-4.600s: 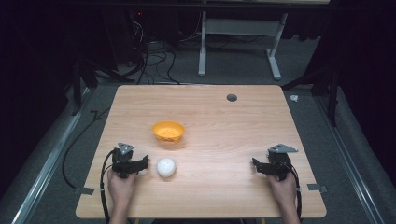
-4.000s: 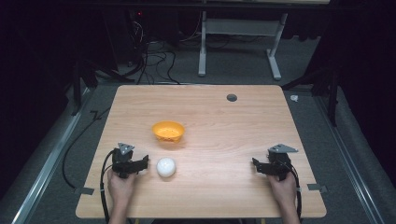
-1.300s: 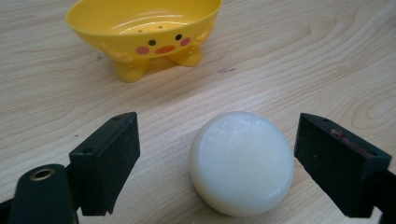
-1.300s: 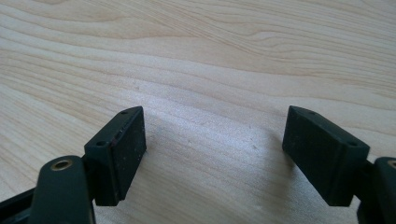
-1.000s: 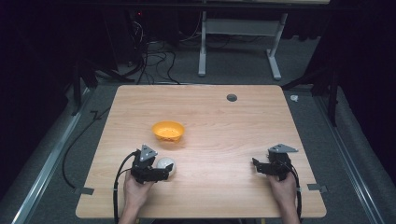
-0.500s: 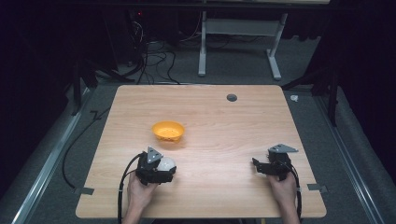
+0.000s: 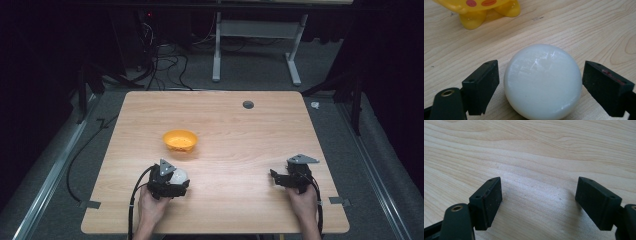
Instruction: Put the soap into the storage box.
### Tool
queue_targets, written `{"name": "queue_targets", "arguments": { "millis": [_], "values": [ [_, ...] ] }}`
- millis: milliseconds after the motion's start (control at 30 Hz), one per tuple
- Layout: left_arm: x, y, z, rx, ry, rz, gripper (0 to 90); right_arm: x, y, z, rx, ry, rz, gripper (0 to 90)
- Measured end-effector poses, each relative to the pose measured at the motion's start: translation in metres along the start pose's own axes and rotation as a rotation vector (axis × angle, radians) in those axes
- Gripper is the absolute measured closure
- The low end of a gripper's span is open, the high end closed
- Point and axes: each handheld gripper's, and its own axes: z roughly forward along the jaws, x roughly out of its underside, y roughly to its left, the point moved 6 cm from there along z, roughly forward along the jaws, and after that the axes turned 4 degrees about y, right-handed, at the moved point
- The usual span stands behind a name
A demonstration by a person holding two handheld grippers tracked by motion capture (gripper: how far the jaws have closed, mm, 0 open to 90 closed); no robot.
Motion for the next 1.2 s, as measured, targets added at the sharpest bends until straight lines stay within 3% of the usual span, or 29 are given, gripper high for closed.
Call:
{"name": "queue_targets", "arguments": {
  "millis": [767,1200],
  "values": [
    [0.003,-0.003,0.015,-0.01,0.045,0.018,15.8,0.0,0.0,0.0,0.0,0.0,0.0,22.3],
    [0.004,-0.001,0.014,-0.009,0.017,0.018,23.2,0.0,0.0,0.0,0.001,-0.001,-0.001,22.3]
  ]
}}
